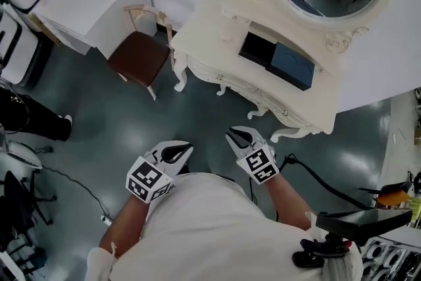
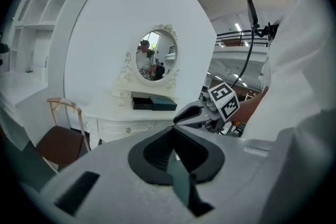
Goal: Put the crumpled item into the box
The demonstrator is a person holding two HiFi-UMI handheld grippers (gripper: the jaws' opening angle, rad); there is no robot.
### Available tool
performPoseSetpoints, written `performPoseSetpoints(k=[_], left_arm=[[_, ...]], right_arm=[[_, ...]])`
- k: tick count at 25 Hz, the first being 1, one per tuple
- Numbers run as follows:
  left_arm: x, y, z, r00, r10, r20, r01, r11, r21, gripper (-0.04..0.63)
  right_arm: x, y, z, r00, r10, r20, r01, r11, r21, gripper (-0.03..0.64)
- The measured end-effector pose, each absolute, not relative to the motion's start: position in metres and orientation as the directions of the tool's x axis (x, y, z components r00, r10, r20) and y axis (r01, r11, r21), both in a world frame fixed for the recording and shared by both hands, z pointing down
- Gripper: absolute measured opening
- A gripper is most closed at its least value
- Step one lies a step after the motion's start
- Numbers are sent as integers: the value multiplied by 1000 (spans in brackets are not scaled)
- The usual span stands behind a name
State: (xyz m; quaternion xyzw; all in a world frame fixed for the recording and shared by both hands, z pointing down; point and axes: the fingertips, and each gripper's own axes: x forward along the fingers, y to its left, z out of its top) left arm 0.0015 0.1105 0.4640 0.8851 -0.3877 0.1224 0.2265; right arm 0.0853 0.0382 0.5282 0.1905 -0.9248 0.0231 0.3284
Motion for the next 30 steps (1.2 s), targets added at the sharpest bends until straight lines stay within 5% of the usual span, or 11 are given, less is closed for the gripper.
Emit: performPoseSetpoints(k=[16,30], left_arm=[[-123,-10,464,681,-613,401,-730,-609,311,2],[-116,-123,454,518,-739,431,-854,-415,314,2]], right_arm=[[16,-181,538,-582,-512,632,-470,846,252,89],[6,-380,599,-534,-443,720,-239,896,374,138]])
